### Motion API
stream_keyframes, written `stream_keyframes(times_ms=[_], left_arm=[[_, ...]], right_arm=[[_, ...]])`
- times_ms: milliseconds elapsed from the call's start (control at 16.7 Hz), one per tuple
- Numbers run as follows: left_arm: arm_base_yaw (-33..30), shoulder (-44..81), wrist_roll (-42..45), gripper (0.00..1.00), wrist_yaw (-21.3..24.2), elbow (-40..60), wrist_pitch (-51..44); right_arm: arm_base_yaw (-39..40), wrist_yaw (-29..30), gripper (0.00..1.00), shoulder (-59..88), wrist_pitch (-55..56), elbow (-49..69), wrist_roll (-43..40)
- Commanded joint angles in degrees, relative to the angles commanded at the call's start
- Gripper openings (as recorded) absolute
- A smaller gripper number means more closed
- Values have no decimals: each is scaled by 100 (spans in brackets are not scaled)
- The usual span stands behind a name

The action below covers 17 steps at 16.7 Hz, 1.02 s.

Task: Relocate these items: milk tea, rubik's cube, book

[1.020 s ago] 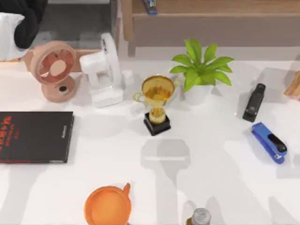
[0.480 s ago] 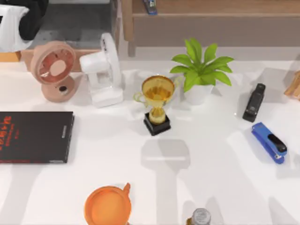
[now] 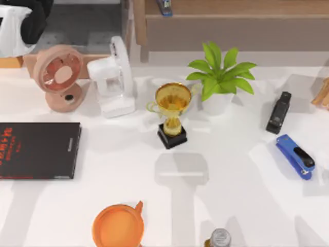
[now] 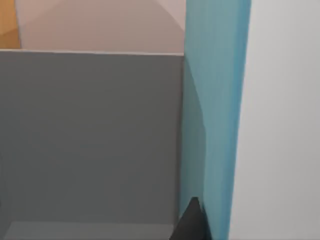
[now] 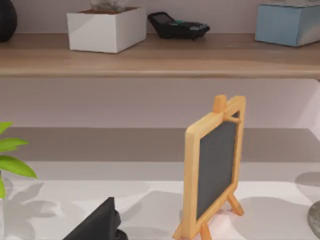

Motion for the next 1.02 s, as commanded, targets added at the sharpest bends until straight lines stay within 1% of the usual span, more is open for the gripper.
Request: stream_keyframes(times_ms=[240,300,840,1020], left_arm=[[0,0,0,2,0,0,0],[0,0,0,0,0,0,0],[-14,-28,8,0,-3,-10,-9],[-29,-226,9,0,-21,-122,-93]], right_arm=[[0,0,100,0,0,0,0],[0,0,100,0,0,0,0],[0,0,100,0,0,0,0],[0,0,100,0,0,0,0]])
